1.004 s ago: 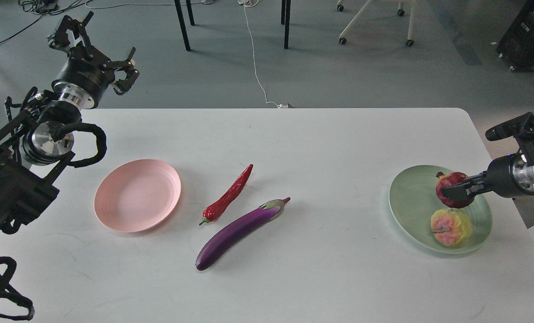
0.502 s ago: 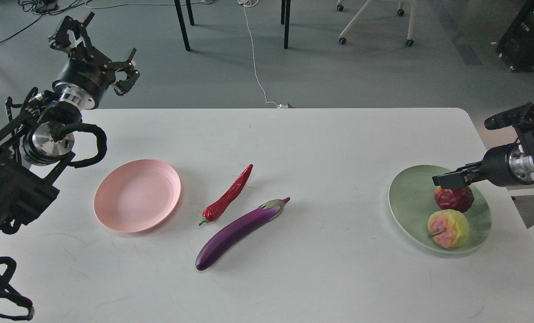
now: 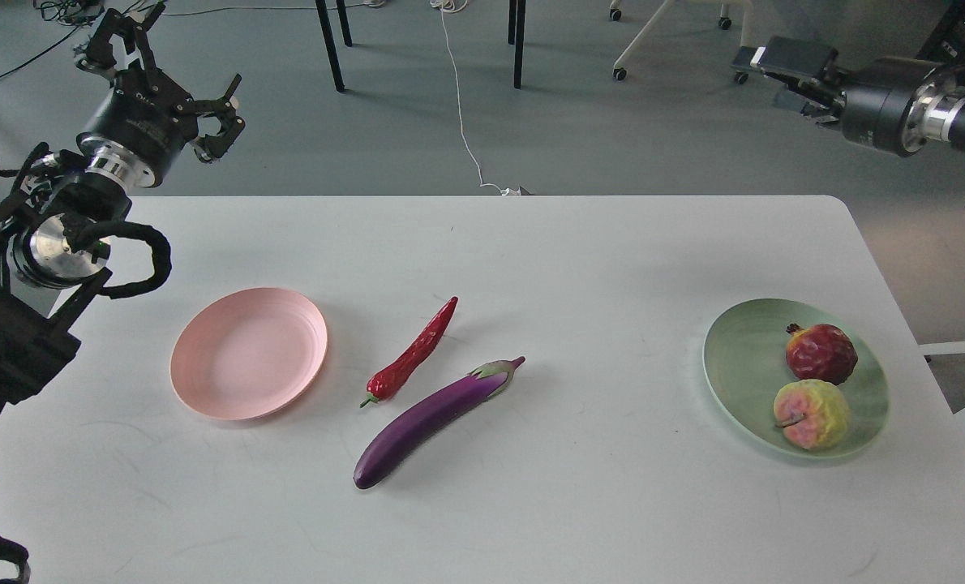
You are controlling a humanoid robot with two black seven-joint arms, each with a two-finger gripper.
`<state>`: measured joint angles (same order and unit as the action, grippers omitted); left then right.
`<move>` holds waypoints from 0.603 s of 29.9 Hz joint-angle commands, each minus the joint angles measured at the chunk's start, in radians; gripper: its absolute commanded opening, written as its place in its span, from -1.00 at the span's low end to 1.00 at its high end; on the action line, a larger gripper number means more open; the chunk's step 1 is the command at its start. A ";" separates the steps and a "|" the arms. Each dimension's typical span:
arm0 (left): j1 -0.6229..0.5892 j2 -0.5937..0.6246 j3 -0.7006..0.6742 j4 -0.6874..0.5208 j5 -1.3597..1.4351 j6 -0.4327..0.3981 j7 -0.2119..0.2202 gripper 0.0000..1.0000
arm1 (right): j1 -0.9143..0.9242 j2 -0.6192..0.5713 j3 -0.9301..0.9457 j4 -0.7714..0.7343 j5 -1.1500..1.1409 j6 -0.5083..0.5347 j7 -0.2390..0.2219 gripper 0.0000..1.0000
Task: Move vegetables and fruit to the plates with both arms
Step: 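Lift the right gripper away and bring the left gripper forward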
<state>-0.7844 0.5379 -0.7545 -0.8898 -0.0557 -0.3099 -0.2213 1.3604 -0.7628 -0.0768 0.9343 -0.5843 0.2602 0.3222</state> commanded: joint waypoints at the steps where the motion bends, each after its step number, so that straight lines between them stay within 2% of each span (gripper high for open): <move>1: 0.002 0.031 0.030 -0.104 0.188 0.006 -0.004 0.96 | -0.073 0.052 0.084 -0.015 0.226 -0.091 0.003 0.97; 3: 0.004 0.046 0.030 -0.120 0.322 0.002 -0.003 0.96 | -0.115 0.072 0.158 -0.022 0.314 -0.125 0.003 0.97; 8: 0.005 0.074 0.056 -0.142 0.545 -0.005 -0.006 0.96 | -0.237 0.125 0.354 -0.028 0.457 -0.133 0.009 0.97; 13: 0.005 0.134 0.118 -0.294 0.762 0.011 -0.007 0.96 | -0.380 0.223 0.569 -0.093 0.521 -0.130 0.012 0.98; 15: 0.005 0.140 0.167 -0.357 0.877 0.055 -0.006 0.95 | -0.435 0.252 0.661 -0.123 0.541 -0.122 0.011 0.98; 18: 0.005 0.136 0.243 -0.422 1.100 0.204 -0.003 0.95 | -0.516 0.287 0.787 -0.130 0.607 -0.110 0.011 0.98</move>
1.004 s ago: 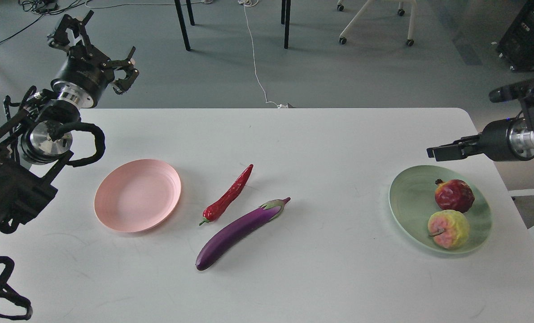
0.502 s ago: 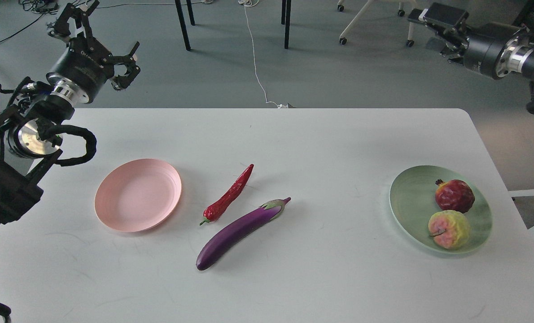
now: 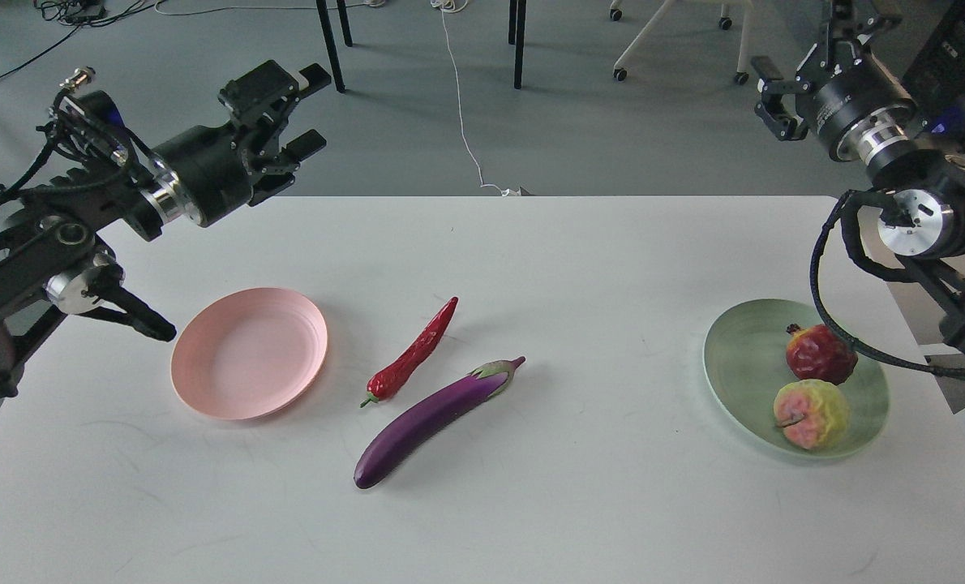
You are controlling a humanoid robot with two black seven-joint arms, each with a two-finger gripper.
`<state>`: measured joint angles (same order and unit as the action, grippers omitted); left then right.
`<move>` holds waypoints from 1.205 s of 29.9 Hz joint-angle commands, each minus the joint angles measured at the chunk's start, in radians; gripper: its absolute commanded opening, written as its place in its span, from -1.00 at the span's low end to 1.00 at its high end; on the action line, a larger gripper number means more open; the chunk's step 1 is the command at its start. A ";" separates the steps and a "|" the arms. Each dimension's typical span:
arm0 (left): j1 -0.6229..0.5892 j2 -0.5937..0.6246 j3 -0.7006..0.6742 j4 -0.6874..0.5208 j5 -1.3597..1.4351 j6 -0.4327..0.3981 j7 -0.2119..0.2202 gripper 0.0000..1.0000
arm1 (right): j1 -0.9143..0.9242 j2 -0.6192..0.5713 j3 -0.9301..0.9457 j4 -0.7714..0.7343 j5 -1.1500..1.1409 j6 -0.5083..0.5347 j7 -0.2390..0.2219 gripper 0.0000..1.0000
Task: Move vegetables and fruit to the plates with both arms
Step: 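Lift the right gripper away and bring the left gripper forward, then lower the left gripper onto the purple eggplant and grasp it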
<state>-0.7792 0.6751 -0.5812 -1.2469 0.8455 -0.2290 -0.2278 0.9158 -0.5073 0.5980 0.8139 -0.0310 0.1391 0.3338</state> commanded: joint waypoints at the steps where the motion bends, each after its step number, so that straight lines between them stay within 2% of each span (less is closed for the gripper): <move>1: -0.002 -0.005 0.090 -0.077 0.254 0.147 0.004 0.95 | -0.096 0.038 0.146 -0.010 0.075 0.016 0.001 0.98; 6: -0.002 -0.057 0.176 -0.120 0.492 0.165 0.004 0.95 | -0.211 0.099 0.287 -0.010 0.141 0.040 0.002 0.98; 10: -0.006 -0.089 0.277 -0.144 0.711 0.163 0.001 0.95 | -0.310 0.104 0.377 -0.009 0.154 0.128 0.002 0.98; 14: -0.011 -0.108 0.395 -0.143 0.959 0.163 -0.004 0.93 | -0.388 0.101 0.405 -0.010 0.157 0.195 0.005 0.99; 18: 0.000 -0.117 0.425 -0.128 1.174 0.165 0.004 0.92 | -0.417 0.093 0.408 -0.006 0.158 0.208 0.011 0.99; 22: 0.004 -0.146 0.435 -0.088 1.236 0.165 0.004 0.91 | -0.425 0.093 0.413 -0.004 0.158 0.208 0.016 0.99; 25: 0.021 -0.143 0.461 -0.088 1.245 0.165 0.004 0.82 | -0.423 0.092 0.413 -0.004 0.158 0.208 0.016 0.99; 27: 0.032 -0.147 0.466 -0.088 1.270 0.165 0.004 0.72 | -0.423 0.092 0.413 -0.004 0.158 0.208 0.016 0.99; 32: 0.081 -0.166 0.466 -0.085 1.336 0.163 0.007 0.31 | -0.423 0.093 0.413 -0.004 0.158 0.204 0.016 0.98; 36: 0.083 -0.183 0.469 -0.065 1.336 0.160 0.008 -0.20 | -0.425 0.095 0.413 -0.002 0.158 0.203 0.016 0.98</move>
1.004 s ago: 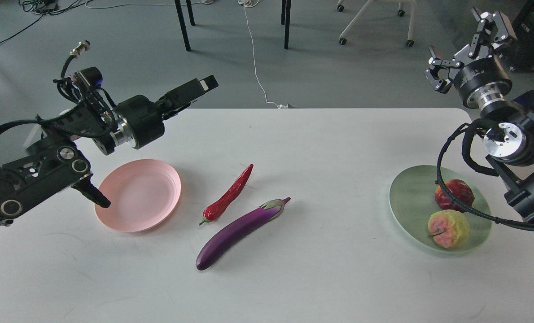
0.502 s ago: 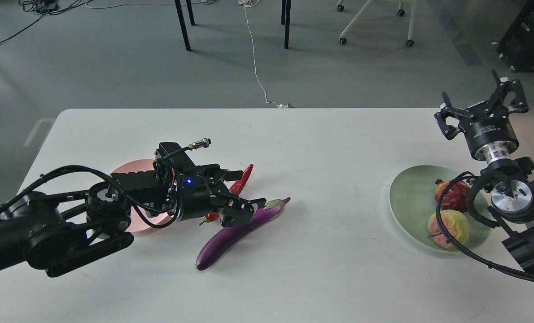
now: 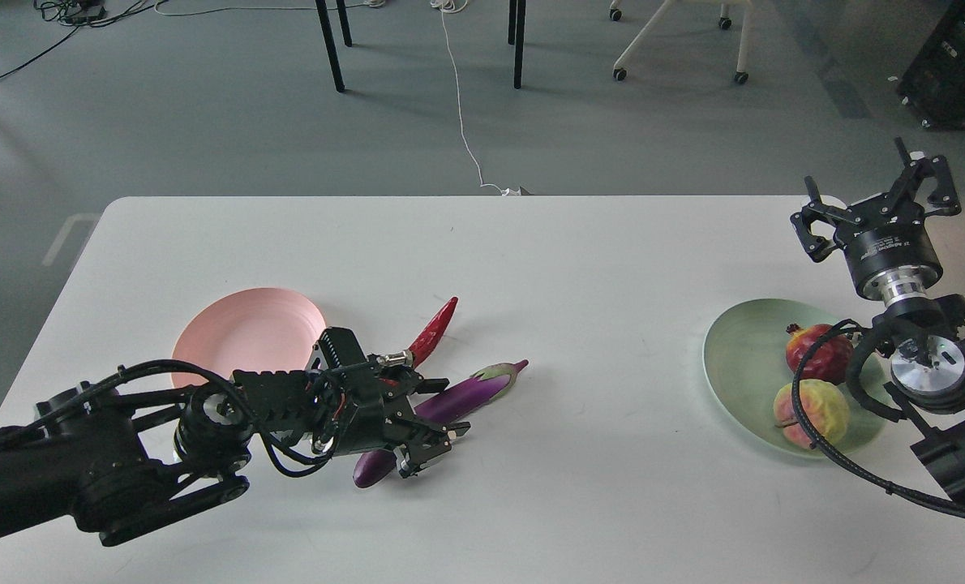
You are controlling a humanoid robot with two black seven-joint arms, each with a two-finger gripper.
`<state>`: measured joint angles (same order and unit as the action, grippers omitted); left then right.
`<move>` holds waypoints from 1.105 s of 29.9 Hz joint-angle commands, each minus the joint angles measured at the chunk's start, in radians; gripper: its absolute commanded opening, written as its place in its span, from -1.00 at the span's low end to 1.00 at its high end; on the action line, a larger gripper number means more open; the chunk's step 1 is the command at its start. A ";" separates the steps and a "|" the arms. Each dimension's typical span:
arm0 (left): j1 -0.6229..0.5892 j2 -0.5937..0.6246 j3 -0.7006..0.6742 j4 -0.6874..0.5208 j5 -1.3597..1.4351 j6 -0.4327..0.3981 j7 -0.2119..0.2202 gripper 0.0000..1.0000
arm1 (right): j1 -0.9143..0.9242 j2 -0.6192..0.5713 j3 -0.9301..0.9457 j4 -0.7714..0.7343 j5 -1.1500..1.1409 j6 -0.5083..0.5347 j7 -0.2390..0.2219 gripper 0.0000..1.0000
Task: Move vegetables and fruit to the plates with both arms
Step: 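Lower the left gripper onto the purple eggplant and grasp it, then carry the eggplant onto the pink plate and release it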
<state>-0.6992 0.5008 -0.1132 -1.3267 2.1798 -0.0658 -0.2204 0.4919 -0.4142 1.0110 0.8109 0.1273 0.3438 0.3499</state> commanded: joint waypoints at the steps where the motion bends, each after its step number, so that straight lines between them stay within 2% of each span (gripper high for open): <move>1: 0.003 -0.008 0.001 0.024 0.002 -0.003 -0.001 -0.33 | 0.000 0.002 0.000 0.001 0.000 -0.002 0.000 0.98; 4: 0.004 0.007 -0.002 0.027 0.002 -0.003 -0.001 -0.76 | 0.000 0.002 0.000 -0.001 0.000 -0.005 0.000 0.98; 8: 0.000 0.045 -0.054 -0.006 0.000 0.011 -0.013 -0.77 | 0.000 -0.001 0.000 -0.001 -0.002 -0.006 0.000 0.99; 12: 0.000 0.171 -0.141 -0.094 -0.122 0.015 -0.016 -0.75 | -0.001 -0.011 0.000 -0.001 -0.002 -0.006 0.000 0.98; 15: -0.002 0.280 -0.151 -0.101 -0.230 0.020 -0.022 -0.75 | -0.001 -0.015 0.000 -0.001 -0.002 -0.006 0.000 0.99; 17: -0.003 0.332 -0.151 -0.091 -0.311 0.035 -0.045 -0.75 | -0.001 -0.014 -0.002 -0.001 -0.002 -0.006 0.000 0.99; 20: 0.000 0.399 -0.146 -0.034 -0.415 0.063 -0.073 -0.74 | -0.001 -0.014 -0.003 -0.001 -0.002 -0.006 0.000 0.99; 26: 0.006 0.403 -0.115 0.164 -0.428 0.064 -0.071 -0.71 | -0.001 -0.001 -0.014 0.001 -0.002 -0.008 0.001 0.99; 29: 0.012 0.391 -0.094 0.224 -0.430 0.064 -0.070 -0.52 | 0.000 -0.001 -0.015 0.004 -0.002 -0.008 0.001 0.99; 32: 0.014 0.375 -0.073 0.239 -0.428 0.064 -0.068 0.01 | 0.005 -0.003 -0.015 0.004 -0.003 -0.008 0.000 0.99; 33: 0.014 0.374 -0.068 0.238 -0.429 0.064 -0.070 0.09 | 0.007 -0.005 -0.015 0.004 -0.003 -0.008 0.000 0.99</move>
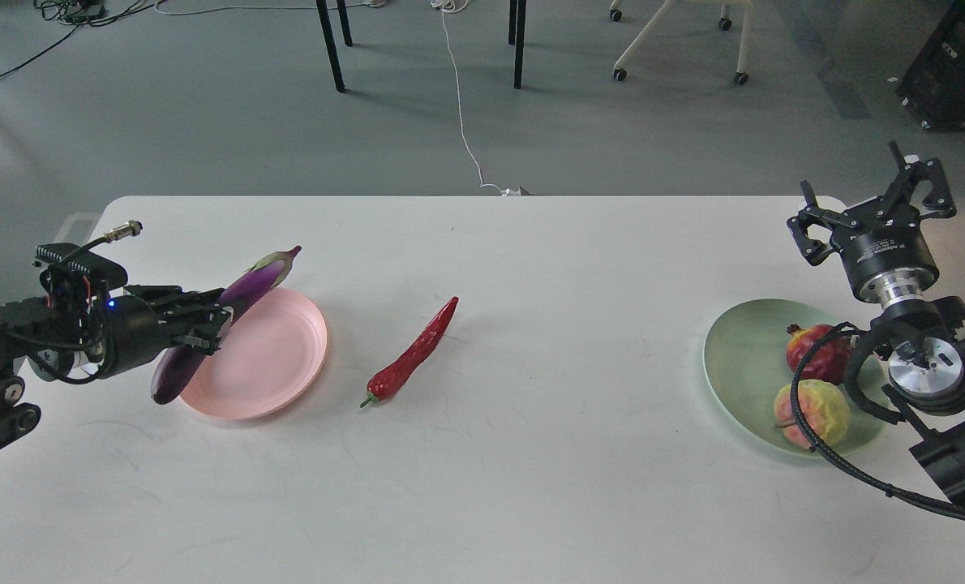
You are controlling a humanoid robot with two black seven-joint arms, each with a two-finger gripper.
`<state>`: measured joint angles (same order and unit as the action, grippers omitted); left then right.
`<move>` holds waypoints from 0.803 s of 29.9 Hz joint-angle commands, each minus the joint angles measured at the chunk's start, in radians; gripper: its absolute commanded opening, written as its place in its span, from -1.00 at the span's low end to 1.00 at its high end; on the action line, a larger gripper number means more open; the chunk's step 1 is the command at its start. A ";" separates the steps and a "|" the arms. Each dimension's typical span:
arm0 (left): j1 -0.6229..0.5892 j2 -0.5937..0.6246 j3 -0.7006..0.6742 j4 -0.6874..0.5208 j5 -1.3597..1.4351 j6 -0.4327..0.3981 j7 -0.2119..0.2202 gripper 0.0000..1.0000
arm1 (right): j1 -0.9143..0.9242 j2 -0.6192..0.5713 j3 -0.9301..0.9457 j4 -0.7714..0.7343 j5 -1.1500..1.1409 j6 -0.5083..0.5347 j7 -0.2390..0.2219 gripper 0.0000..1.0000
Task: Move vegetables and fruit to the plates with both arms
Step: 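Carry the eggplant onto the pink plate and release it, then move the left gripper to the red chili pepper and grasp it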
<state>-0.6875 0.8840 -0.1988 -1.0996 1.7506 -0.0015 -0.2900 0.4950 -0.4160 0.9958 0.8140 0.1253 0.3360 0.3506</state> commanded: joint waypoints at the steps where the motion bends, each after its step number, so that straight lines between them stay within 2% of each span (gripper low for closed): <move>1: 0.003 -0.010 0.021 0.011 -0.006 0.000 0.000 0.12 | 0.004 -0.004 0.000 -0.001 -0.001 0.000 -0.001 0.99; 3: 0.002 -0.011 0.019 0.011 -0.011 0.000 0.000 0.20 | 0.004 -0.006 0.000 -0.001 -0.001 0.000 -0.001 0.99; 7: -0.010 -0.039 0.009 0.009 -0.011 0.000 -0.004 0.49 | 0.004 -0.007 -0.009 -0.001 -0.001 0.001 -0.001 0.99; 10: -0.032 -0.037 0.005 0.007 -0.013 -0.006 -0.005 0.49 | 0.001 -0.010 -0.022 -0.001 -0.003 0.003 -0.001 0.99; 16: -0.153 -0.054 0.009 -0.020 -0.010 -0.026 -0.001 0.49 | -0.004 -0.014 -0.028 -0.003 -0.003 0.005 -0.001 0.99; 21: -0.175 -0.172 0.022 -0.046 0.018 -0.025 0.011 0.47 | 0.000 -0.014 -0.029 -0.003 -0.010 0.005 -0.002 0.99; 24: -0.173 -0.235 0.080 -0.046 0.145 -0.025 0.012 0.43 | 0.010 -0.015 -0.035 -0.003 -0.016 0.005 -0.007 0.99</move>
<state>-0.8614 0.7076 -0.1665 -1.1447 1.7915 -0.0268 -0.2794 0.4966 -0.4298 0.9659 0.8115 0.1142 0.3408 0.3480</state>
